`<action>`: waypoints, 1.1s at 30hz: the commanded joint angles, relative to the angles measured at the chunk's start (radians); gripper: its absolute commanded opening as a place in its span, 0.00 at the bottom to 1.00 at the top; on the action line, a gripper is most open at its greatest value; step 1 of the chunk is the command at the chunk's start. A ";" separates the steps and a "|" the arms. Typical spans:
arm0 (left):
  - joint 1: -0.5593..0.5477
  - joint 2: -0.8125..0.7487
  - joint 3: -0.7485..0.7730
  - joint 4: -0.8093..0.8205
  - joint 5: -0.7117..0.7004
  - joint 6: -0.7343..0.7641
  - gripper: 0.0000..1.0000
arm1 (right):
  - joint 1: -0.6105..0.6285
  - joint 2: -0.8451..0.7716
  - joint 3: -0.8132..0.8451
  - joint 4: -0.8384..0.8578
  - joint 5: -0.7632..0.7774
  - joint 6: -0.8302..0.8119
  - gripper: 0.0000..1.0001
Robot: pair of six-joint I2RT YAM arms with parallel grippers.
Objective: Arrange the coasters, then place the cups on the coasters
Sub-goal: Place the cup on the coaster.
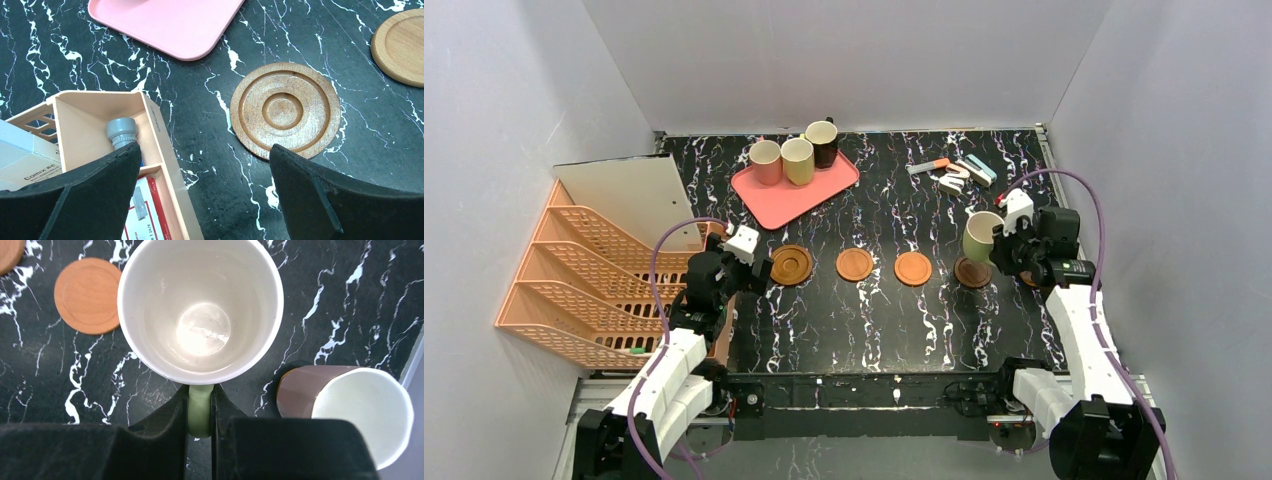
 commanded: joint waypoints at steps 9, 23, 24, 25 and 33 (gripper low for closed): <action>0.007 0.017 -0.006 0.021 -0.011 0.012 0.98 | -0.003 -0.126 -0.145 0.167 -0.061 -0.146 0.01; 0.007 0.007 -0.008 0.021 -0.013 0.012 0.98 | -0.031 -0.045 -0.142 0.154 -0.062 -0.137 0.01; 0.007 0.008 -0.009 0.024 -0.011 0.012 0.98 | -0.036 -0.052 -0.145 0.154 -0.064 -0.136 0.01; 0.008 0.010 -0.008 0.023 -0.011 0.012 0.98 | -0.043 -0.057 -0.147 0.154 -0.071 -0.137 0.01; 0.007 0.008 -0.009 0.023 -0.014 0.014 0.98 | -0.058 -0.032 -0.145 0.143 -0.097 -0.142 0.01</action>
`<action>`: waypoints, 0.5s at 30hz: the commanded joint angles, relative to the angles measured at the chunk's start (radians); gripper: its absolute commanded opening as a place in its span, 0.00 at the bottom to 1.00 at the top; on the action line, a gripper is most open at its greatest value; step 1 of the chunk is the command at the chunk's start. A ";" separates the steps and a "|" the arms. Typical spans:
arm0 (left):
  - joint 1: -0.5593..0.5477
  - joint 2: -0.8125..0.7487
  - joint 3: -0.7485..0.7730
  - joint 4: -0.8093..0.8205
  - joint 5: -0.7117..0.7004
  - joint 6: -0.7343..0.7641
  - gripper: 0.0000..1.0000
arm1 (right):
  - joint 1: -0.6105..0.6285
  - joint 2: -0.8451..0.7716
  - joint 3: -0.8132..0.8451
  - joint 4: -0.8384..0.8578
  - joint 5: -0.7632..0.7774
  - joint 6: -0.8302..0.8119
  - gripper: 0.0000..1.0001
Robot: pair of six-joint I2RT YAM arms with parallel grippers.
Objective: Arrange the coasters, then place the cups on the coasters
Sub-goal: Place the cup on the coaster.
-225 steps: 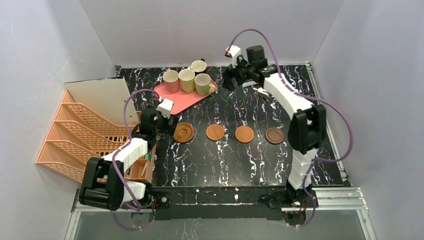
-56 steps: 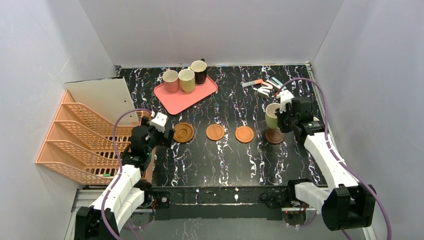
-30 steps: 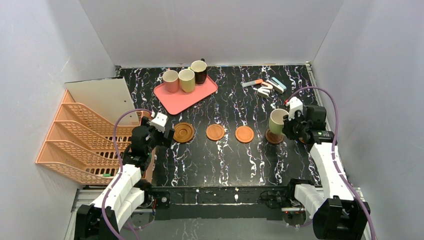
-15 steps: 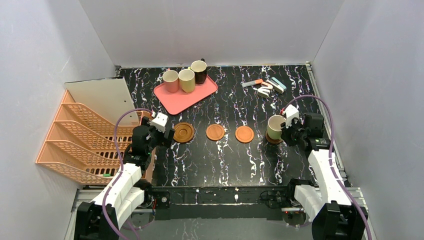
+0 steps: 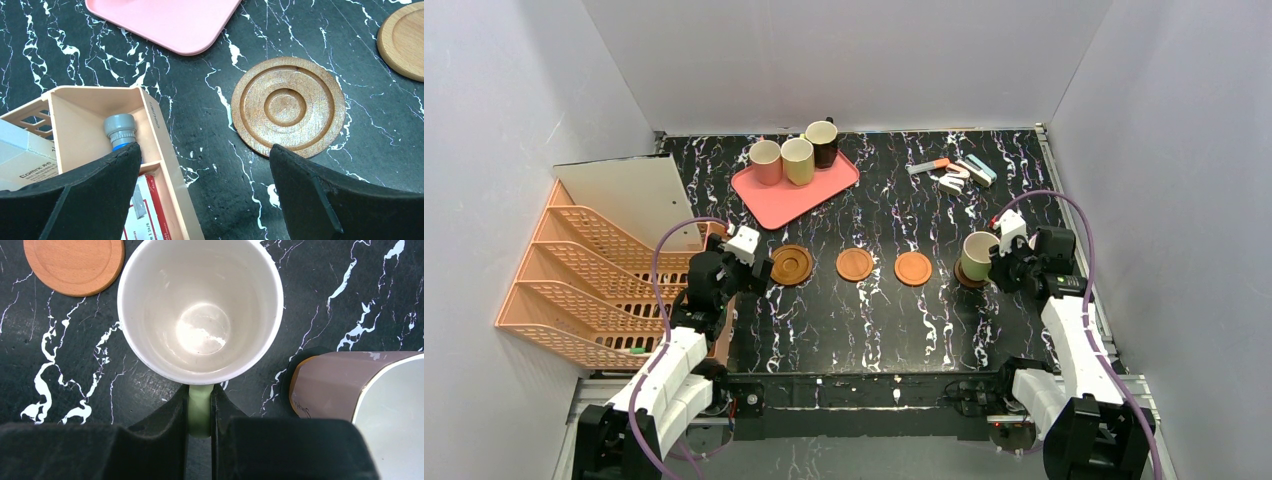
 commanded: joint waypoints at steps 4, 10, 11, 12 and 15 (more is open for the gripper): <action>0.007 -0.009 -0.004 0.015 -0.004 0.010 0.98 | -0.010 0.001 0.026 0.094 -0.049 -0.006 0.01; 0.007 -0.010 -0.004 0.016 -0.007 0.010 0.98 | -0.008 0.020 0.023 0.107 -0.056 0.000 0.01; 0.008 -0.011 -0.005 0.018 -0.004 0.010 0.98 | -0.009 0.027 0.024 0.106 -0.056 0.001 0.01; 0.007 -0.011 -0.006 0.019 -0.002 0.010 0.98 | -0.008 0.033 0.028 0.105 -0.056 0.003 0.01; 0.007 -0.008 -0.006 0.019 -0.006 0.010 0.98 | -0.008 0.038 0.024 0.111 -0.056 0.002 0.01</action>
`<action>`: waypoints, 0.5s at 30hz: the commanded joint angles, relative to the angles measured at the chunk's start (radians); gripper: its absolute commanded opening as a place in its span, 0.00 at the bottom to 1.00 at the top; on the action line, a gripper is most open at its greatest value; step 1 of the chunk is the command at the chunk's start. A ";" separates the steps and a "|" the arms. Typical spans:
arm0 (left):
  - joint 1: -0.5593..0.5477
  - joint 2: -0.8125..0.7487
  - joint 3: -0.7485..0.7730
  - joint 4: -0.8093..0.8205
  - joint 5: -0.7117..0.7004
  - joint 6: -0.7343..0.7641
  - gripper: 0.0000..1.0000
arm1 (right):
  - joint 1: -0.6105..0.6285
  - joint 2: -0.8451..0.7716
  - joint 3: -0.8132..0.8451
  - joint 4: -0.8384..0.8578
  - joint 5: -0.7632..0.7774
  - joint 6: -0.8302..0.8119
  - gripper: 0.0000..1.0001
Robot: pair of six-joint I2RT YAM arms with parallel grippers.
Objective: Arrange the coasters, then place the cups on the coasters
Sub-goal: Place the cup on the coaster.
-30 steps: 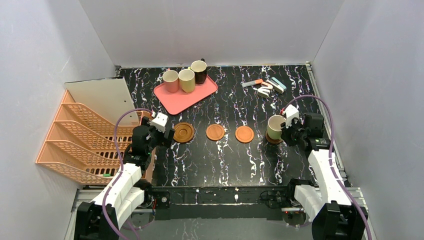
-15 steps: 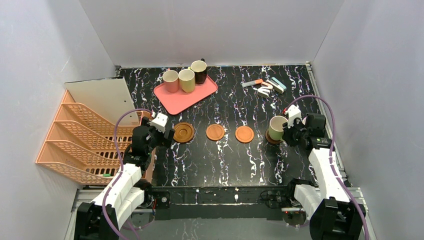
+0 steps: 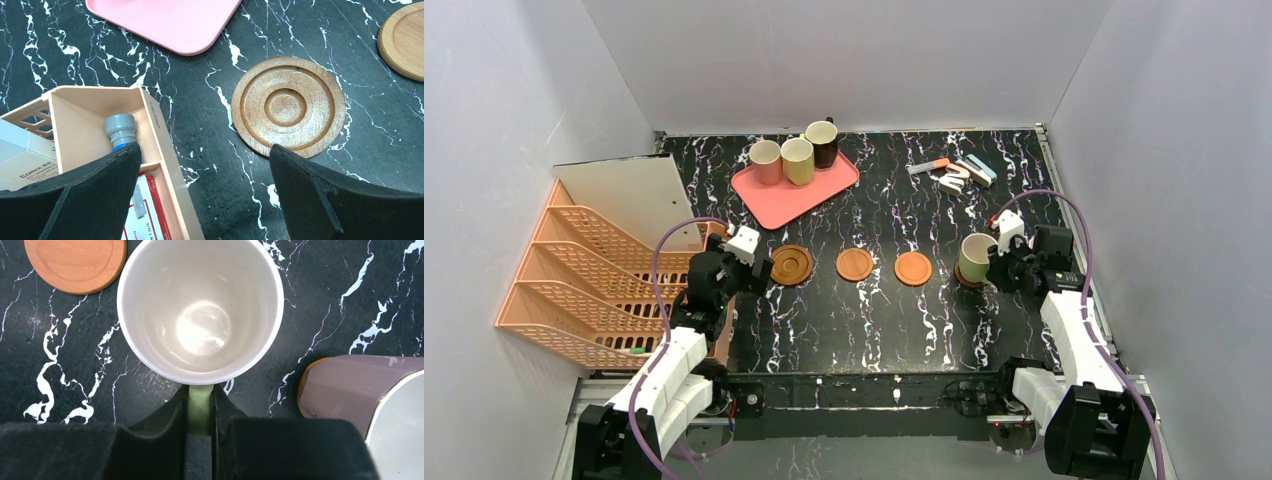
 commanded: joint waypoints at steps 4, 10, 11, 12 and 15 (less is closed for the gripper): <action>0.007 -0.012 -0.005 0.018 -0.002 0.010 0.98 | -0.004 0.000 0.027 0.107 -0.032 0.003 0.01; 0.007 -0.011 -0.005 0.016 -0.004 0.010 0.98 | -0.004 0.002 0.020 0.112 -0.031 0.002 0.01; 0.007 -0.011 -0.005 0.018 -0.004 0.009 0.98 | -0.005 0.005 0.022 0.109 -0.031 0.001 0.01; 0.007 -0.011 -0.006 0.019 -0.003 0.010 0.98 | -0.005 0.004 0.021 0.107 -0.030 -0.001 0.01; 0.007 -0.008 -0.005 0.019 -0.005 0.010 0.98 | -0.005 0.007 0.019 0.109 -0.024 -0.002 0.05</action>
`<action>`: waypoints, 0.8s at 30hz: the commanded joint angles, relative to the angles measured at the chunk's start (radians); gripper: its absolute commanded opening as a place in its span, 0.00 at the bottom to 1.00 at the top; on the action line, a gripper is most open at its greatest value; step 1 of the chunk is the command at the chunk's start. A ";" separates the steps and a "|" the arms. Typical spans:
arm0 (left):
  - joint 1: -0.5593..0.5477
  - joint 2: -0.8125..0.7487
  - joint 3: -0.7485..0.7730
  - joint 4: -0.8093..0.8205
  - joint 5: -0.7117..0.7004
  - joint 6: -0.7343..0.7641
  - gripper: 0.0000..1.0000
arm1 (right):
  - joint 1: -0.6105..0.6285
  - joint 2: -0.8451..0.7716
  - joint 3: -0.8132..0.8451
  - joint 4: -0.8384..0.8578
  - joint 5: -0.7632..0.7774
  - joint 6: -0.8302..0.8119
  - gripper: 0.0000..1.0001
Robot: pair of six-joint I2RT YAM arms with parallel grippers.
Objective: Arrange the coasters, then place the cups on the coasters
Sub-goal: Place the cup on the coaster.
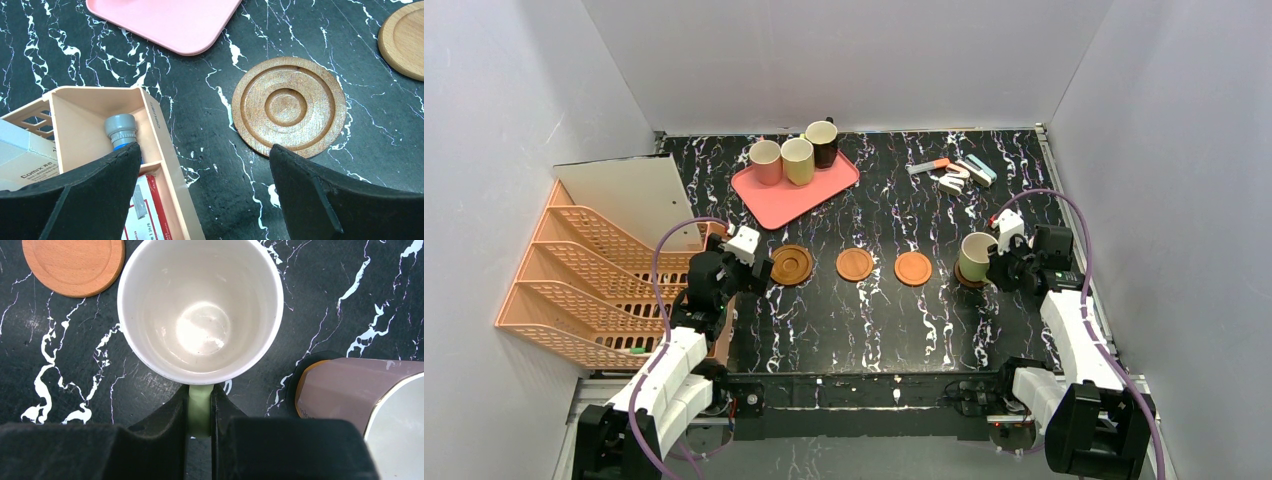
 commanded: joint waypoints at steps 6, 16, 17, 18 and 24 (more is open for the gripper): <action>0.008 -0.012 -0.007 0.019 -0.005 0.006 0.98 | -0.005 -0.002 0.020 0.092 -0.013 -0.001 0.12; 0.007 -0.015 -0.007 0.018 -0.006 0.008 0.98 | -0.004 -0.012 0.020 0.085 -0.004 -0.007 0.22; 0.007 -0.017 -0.007 0.018 -0.007 0.008 0.98 | -0.004 -0.012 0.020 0.083 -0.004 -0.008 0.23; 0.007 -0.017 -0.007 0.018 -0.006 0.008 0.98 | -0.005 -0.012 0.022 0.082 -0.004 -0.007 0.24; 0.008 -0.020 -0.008 0.016 -0.007 0.007 0.98 | -0.005 -0.019 0.022 0.074 -0.004 -0.008 0.31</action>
